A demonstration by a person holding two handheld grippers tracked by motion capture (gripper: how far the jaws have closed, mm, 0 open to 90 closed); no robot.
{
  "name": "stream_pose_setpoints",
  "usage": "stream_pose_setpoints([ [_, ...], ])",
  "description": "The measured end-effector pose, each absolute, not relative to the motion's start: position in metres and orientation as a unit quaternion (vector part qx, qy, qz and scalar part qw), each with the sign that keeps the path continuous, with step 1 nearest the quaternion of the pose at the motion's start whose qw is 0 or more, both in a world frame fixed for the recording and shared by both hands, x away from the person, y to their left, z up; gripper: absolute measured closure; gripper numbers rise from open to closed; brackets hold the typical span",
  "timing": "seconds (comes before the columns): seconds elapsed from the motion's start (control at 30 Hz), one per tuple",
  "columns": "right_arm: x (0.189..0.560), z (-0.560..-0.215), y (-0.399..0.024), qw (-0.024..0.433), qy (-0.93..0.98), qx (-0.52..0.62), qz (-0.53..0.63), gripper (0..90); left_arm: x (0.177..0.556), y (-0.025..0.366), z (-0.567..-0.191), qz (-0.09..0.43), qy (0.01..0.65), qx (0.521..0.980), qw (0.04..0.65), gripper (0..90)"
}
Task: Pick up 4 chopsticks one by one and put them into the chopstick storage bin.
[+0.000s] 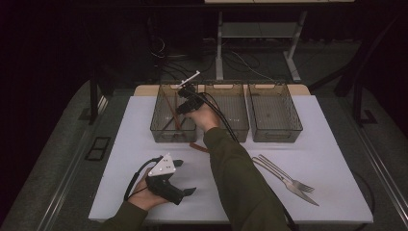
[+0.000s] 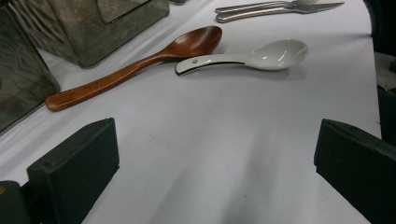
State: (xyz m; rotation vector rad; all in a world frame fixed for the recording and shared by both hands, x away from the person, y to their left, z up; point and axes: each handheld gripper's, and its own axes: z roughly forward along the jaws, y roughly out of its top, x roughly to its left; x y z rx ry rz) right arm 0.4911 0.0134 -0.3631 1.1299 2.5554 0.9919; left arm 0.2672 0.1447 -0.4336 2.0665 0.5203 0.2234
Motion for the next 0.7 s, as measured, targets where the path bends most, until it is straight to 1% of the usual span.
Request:
stream_pose_setpoints([
  [0.17, 0.483, -0.355, 0.004, 0.087, 0.856, 0.361, 0.360, 51.3, 0.267, 0.145, -0.433, 0.092, 0.212, 0.848, 0.477, 0.0],
  [0.23, 0.480, -0.352, -0.003, 0.079, 0.851, 0.360, 0.374, 50.2, 0.267, 0.145, -0.433, 0.091, 0.215, 0.846, 0.479, 0.0],
  [0.7, 0.446, -0.345, -0.066, 0.072, 0.838, 0.342, 0.420, 44.5, 0.267, 0.145, -0.433, 0.087, 0.213, 0.847, 0.479, 0.0],
])
